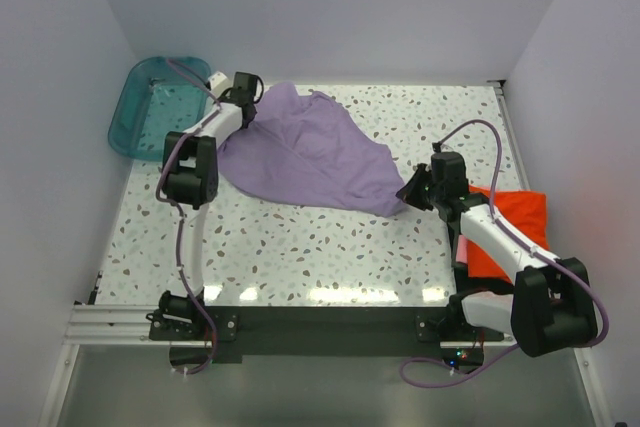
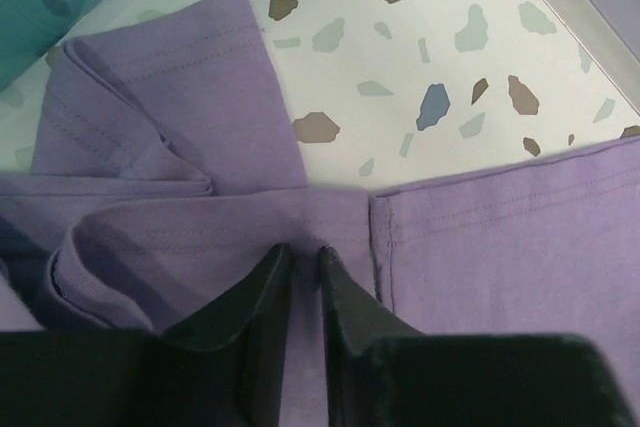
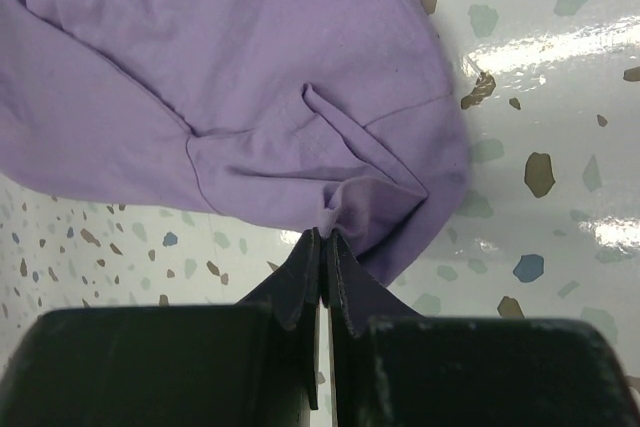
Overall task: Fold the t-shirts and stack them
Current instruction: Flatten the tshirt out
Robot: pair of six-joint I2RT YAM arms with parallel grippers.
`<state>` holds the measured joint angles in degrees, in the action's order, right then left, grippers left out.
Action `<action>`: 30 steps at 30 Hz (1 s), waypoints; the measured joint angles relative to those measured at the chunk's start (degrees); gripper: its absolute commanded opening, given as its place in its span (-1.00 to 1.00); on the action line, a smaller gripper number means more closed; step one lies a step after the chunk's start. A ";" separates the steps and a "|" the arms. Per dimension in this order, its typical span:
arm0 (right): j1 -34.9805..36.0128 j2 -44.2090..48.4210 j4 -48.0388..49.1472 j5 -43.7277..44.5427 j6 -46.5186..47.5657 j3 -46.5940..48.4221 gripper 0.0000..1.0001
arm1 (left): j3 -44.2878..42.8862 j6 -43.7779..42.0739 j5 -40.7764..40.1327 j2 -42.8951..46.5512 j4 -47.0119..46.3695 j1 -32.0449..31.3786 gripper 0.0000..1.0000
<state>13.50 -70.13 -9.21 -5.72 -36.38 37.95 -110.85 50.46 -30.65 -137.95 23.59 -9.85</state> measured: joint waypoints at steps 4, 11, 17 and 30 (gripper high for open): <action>0.00 0.00 0.04 -0.04 0.00 0.00 -1.00 | -0.07 0.07 0.92 -0.07 -0.04 0.37 -1.00; 0.00 0.00 0.07 -0.07 0.00 0.00 -1.00 | -0.04 -0.63 2.84 0.17 -0.72 0.83 -1.00; 0.00 0.00 0.22 -0.07 -0.02 0.00 -1.00 | 2.05 -2.69 4.20 4.61 -1.42 0.92 -1.00; 0.00 0.02 0.11 0.15 -0.04 0.00 -1.00 | 28.50 -3.04 5.51 32.37 -7.63 0.96 -1.00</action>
<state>13.50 -70.11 -9.10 -5.56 -36.42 37.95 -82.35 47.42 -25.15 -105.58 15.97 -8.88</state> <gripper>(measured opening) 0.022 0.016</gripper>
